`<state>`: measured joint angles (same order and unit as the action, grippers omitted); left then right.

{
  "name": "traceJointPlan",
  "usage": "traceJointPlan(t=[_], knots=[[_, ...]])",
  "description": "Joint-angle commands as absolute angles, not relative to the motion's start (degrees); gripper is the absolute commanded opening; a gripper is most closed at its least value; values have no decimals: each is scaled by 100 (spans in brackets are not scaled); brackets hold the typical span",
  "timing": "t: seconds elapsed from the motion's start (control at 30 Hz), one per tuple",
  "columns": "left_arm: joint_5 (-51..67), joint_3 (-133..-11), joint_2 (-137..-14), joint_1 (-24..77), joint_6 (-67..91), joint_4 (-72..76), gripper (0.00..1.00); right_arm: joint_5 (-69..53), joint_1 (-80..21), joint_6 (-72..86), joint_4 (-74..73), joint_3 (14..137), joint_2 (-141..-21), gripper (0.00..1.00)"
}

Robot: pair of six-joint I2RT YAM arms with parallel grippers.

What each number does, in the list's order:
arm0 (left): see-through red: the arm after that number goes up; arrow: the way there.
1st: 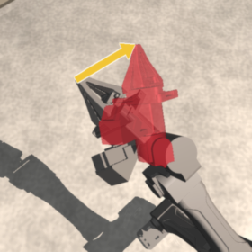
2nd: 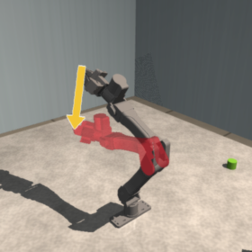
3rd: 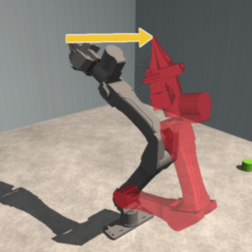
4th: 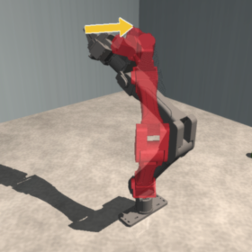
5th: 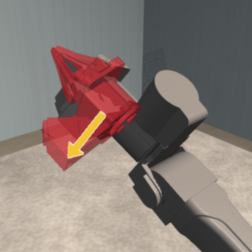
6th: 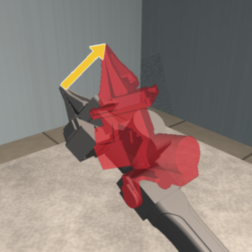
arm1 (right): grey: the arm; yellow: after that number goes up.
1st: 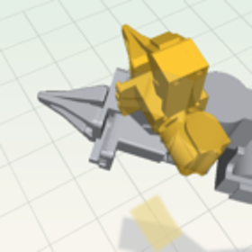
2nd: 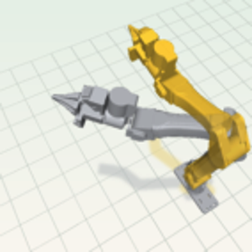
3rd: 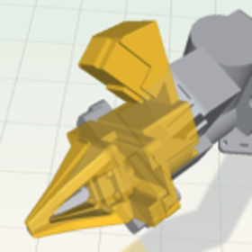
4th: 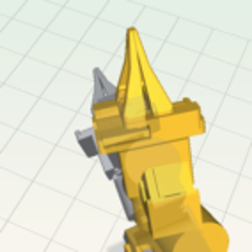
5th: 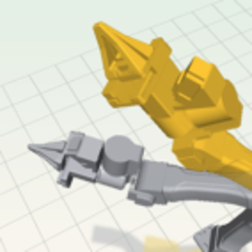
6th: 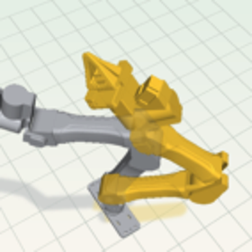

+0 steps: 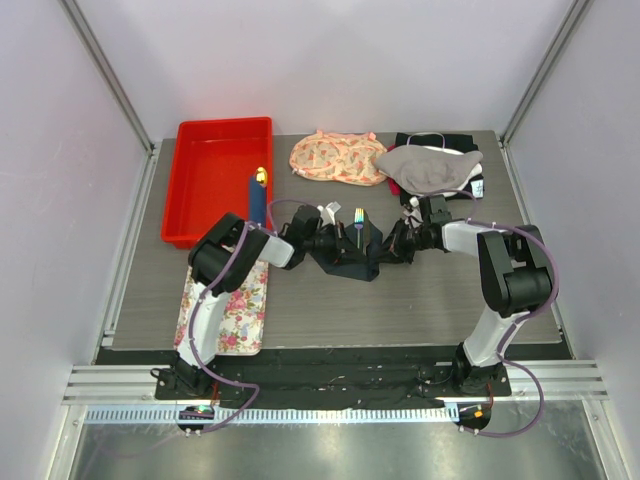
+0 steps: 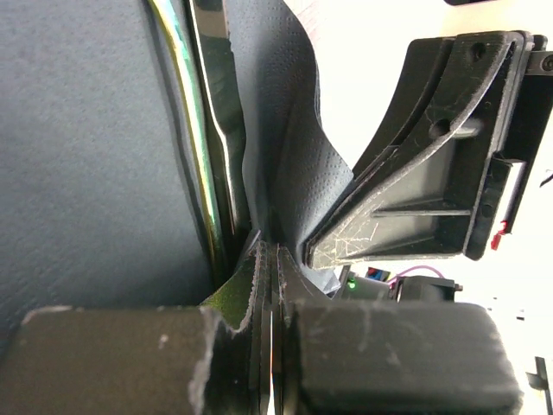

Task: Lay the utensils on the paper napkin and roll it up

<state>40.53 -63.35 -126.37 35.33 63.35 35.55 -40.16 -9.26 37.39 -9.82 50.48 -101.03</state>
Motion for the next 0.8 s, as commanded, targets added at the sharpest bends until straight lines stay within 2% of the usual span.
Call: traceJointPlan(t=[0.0, 0.27, 0.53, 0.63, 0.77], knots=[[3964, -6179, -12340, 3445, 6512, 3990, 2, -3894, -932, 3788, -870, 5159, -10099, 1], [4025, -6091, -12296, 3410, 6785, 4447, 4, -3902, -940, 3964, -694, 5168, -10107, 1], [4271, -5872, -11972, 3279, 6812, 4667, 12, -3814, -941, 3894, -808, 5229, -10107, 1], [4342, -5635, -11630, 3164, 6462, 4246, 16, -3814, -949, 3867, -835, 5256, -10090, 1], [4394, -5520, -11181, 3076, 5506, 3105, 17, -3815, -958, 3867, -835, 5291, -10081, 1]])
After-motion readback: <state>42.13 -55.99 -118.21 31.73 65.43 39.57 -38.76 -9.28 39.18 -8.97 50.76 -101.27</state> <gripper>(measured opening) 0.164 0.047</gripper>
